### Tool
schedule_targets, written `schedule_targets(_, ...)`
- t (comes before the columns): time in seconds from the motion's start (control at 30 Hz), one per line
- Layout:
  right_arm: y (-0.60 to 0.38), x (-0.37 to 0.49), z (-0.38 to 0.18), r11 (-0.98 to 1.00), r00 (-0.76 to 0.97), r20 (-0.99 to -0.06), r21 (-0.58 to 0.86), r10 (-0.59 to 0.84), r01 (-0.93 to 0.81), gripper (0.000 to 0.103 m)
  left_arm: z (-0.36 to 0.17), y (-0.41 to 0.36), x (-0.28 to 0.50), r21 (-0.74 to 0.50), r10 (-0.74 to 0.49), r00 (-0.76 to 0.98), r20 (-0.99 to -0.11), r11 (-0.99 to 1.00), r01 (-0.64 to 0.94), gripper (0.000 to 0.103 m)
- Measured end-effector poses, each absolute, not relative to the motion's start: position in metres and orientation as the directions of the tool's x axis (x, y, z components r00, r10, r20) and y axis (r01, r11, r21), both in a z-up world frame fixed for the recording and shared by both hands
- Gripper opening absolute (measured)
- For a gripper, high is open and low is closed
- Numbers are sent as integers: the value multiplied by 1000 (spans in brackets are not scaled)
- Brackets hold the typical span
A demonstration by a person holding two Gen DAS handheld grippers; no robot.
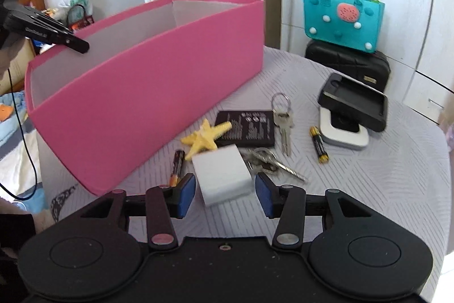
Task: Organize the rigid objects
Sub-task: 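Move the right gripper back to the white charger and close on it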
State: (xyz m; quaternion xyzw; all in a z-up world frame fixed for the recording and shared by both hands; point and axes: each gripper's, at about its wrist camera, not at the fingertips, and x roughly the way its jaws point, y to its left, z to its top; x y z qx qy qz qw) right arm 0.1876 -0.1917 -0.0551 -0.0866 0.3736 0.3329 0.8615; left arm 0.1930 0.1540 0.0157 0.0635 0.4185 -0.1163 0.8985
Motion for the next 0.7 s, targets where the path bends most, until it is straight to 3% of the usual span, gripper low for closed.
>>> schedule_targets(0.13, -184, 191, -59, 764, 529, -681, 68, 506, -642, 63, 16, 151, 195, 25, -146, 618, -773, 965, 260, 12)
schedule_targets(0.2, -182, 189, -60, 766, 541, -676, 53, 500, -641, 61, 17, 151, 196, 28, -143, 618, -773, 965, 259, 12)
schedule_targets(0.23, -181, 186, -60, 767, 549, -676, 36, 491, -641, 55, 17, 151, 195, 31, -141, 619, -773, 966, 258, 12)
schedule_targets(0.3, -179, 181, -56, 770, 556, -682, 16, 475, -638, 50, 16, 151, 195, 35, -137, 621, -772, 966, 256, 12)
schedule_targets(0.7, -191, 158, -45, 833, 507, -762, 76, 403, -547, 50, 16, 150, 194, 40, -129, 625, -770, 968, 249, 12)
